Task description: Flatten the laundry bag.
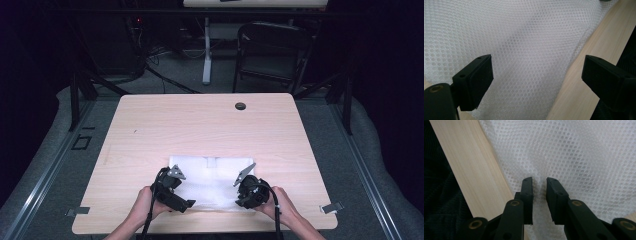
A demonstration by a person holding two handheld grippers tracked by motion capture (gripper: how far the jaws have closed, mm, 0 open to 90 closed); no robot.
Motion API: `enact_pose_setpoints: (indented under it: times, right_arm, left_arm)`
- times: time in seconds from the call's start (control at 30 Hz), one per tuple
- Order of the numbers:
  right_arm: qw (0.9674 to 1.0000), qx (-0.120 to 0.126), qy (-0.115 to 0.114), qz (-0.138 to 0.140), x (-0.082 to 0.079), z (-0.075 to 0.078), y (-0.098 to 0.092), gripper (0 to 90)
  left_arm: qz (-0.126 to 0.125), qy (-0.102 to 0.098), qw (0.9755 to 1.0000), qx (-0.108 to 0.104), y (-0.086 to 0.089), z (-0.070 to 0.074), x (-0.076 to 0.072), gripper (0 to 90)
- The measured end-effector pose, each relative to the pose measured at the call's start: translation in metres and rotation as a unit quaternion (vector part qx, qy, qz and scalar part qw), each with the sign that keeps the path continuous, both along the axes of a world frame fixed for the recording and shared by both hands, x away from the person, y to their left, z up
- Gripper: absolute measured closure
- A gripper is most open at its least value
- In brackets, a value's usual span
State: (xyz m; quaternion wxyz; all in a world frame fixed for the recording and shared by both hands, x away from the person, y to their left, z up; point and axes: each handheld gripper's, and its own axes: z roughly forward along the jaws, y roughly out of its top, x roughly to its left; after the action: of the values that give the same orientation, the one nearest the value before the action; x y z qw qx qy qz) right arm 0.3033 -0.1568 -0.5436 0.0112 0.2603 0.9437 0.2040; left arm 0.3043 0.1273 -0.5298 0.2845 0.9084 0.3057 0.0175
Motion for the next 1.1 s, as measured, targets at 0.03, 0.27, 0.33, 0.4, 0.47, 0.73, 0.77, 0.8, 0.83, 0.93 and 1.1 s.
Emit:
enact_pose_setpoints:
  times: [0.03,0.27,0.33,0.4,0.47,0.73,0.77,0.8,0.83,0.93,1.1]
  right_arm:
    - [1.0,0.003,-0.002,-0.001,0.0,0.0,0.001,79.5]
    - [0.9999,-0.013,-0.009,0.005,0.0,-0.002,0.004,88.1]
    - [0.9999,-0.01,-0.01,0.005,-0.001,0.0,0.004,88.1]
    - [0.9999,-0.004,-0.012,0.002,-0.002,0.003,0.003,88.2]
    - [0.9999,-0.001,-0.013,-0.002,-0.002,0.006,0.002,88.2]
    - [0.9992,0.033,-0.017,-0.012,-0.002,0.015,-0.002,88.3]
    - [0.9992,0.034,-0.018,-0.014,-0.002,0.016,-0.003,88.4]
    - [0.9992,0.03,-0.021,-0.013,-0.001,0.018,-0.003,88.4]
    - [0.9989,0.037,-0.023,-0.016,-0.001,0.018,-0.004,88.4]
    - [0.9985,0.044,-0.026,-0.021,0.0,0.022,-0.006,88.4]
    - [0.9983,0.048,-0.026,-0.023,0.003,0.027,-0.009,88.3]
  left_arm:
    - [-0.002,0.001,1.0,0.002,0.0,0.0,0.0,11.0]
    - [-0.004,0.0,1.0,0.001,-0.002,-0.002,-0.001,11.8]
    - [-0.008,-0.004,1.0,0.001,-0.001,0.0,-0.001,12.0]
    - [-0.007,-0.007,0.9999,0.0,-0.002,0.0,-0.003,12.9]
    - [-0.01,-0.008,0.9999,-0.001,-0.003,0.0,-0.003,13.5]
    - [-0.018,-0.016,0.9997,0.003,-0.009,-0.002,-0.006,16.1]
    - [-0.022,-0.016,0.9996,0.004,-0.009,-0.002,-0.007,17.1]
    - [-0.019,-0.019,0.9996,0.004,-0.01,-0.002,-0.007,18.0]
    - [-0.021,-0.019,0.9996,0.002,-0.011,-0.002,-0.007,19.4]
    - [-0.023,-0.024,0.9994,0.003,-0.015,-0.004,-0.008,25.1]
    - [-0.026,-0.028,0.9992,0.01,-0.023,-0.006,-0.009,26.8]
